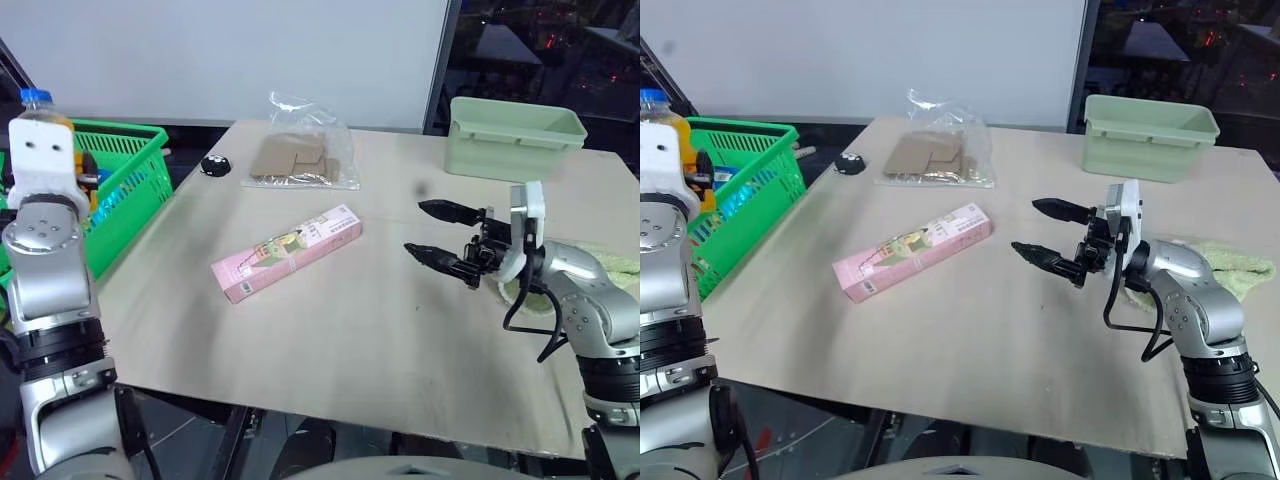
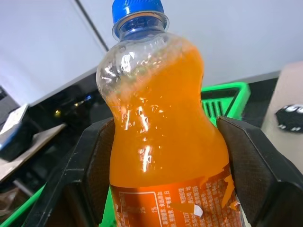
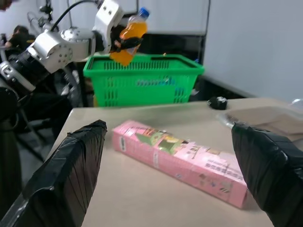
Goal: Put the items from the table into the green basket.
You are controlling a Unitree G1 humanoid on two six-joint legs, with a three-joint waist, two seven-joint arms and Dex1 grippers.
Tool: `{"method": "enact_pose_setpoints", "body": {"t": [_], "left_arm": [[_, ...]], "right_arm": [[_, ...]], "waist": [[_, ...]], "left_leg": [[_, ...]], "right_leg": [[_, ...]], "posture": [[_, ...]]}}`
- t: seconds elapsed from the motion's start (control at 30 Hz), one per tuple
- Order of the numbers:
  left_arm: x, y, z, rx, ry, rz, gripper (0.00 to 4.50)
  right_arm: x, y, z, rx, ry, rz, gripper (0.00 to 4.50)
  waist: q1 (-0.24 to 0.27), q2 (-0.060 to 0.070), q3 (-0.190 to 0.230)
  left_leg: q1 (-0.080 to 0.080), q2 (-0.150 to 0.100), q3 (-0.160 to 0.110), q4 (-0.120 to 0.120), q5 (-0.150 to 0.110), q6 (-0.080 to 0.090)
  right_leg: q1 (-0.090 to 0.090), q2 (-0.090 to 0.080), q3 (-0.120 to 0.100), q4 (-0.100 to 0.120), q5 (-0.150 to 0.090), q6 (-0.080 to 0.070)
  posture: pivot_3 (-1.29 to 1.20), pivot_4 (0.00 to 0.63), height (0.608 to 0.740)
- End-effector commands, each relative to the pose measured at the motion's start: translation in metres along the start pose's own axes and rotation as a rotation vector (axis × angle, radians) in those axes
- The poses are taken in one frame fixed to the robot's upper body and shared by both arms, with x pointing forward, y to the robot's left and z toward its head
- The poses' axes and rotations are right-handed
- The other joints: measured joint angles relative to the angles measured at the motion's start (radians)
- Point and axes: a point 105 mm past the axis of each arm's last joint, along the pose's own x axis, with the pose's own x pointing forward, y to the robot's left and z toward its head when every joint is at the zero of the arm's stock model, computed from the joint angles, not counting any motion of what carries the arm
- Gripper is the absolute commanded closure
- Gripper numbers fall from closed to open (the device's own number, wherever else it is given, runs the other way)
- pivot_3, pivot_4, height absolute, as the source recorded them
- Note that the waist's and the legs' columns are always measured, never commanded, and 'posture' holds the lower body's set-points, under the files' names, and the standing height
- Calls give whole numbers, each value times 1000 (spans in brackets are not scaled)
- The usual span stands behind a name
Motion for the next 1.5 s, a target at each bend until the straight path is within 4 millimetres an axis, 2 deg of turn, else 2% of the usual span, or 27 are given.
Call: {"method": "enact_pose_setpoints", "body": {"t": [0.03, 0.17, 0.4, 0.57, 0.73, 1.03, 1.5], "left_arm": [[4, 27, 6, -7, -39, 77, 1661], [13, 37, -6, -4, -17, 94, 1661], [24, 52, -22, -36, 16, 136, 1661], [25, 72, -15, -15, -19, 233, 1661], [27, 72, -34, -23, 53, 232, 1661], [28, 88, -57, 8, 139, 272, 1661], [34, 83, -55, 30, 127, 243, 1661]], "right_arm": [[5, 1, 18, -51, -47, 5, 0], [8, 2, 18, -65, -39, 10, 0], [10, 5, 17, -86, -22, 23, 0], [9, 7, 18, -87, -23, 18, 0], [11, 13, 24, -86, -46, 37, 0], [16, 30, 35, -52, -84, 125, 0], [19, 35, 38, -63, -84, 131, 0]], "waist": [[6, -1, 0], [15, -6, -2], [15, -7, -3], [23, -10, -5], [32, -12, -5], [35, -18, -7], [32, -20, -8]], "left_leg": [[0, 0, 5, 0, 0, 0], [-5, 0, 18, 0, 0, 1], [-6, 1, 37, -2, -2, 4], [-10, 2, 44, -2, -2, 4], [-10, 2, 49, -2, -3, 5], [-10, 2, 51, -2, -4, 6], [-10, 3, 52, -2, -4, 6]], "right_leg": [[-2, -1, 4, 3, -1, 0], [-13, -4, 18, 5, 0, 1], [-27, -5, 40, 14, 0, 2], [-37, -5, 48, 20, 0, 2], [-38, -5, 52, 20, 0, 3], [-39, -4, 53, 20, 1, 3], [-39, -4, 54, 20, 1, 4]], "posture": [[77, 0, 740], [79, 0, 740], [65, 0, 740], [55, 0, 740], [45, 0, 740], [27, 0, 740], [19, 0, 740]]}}
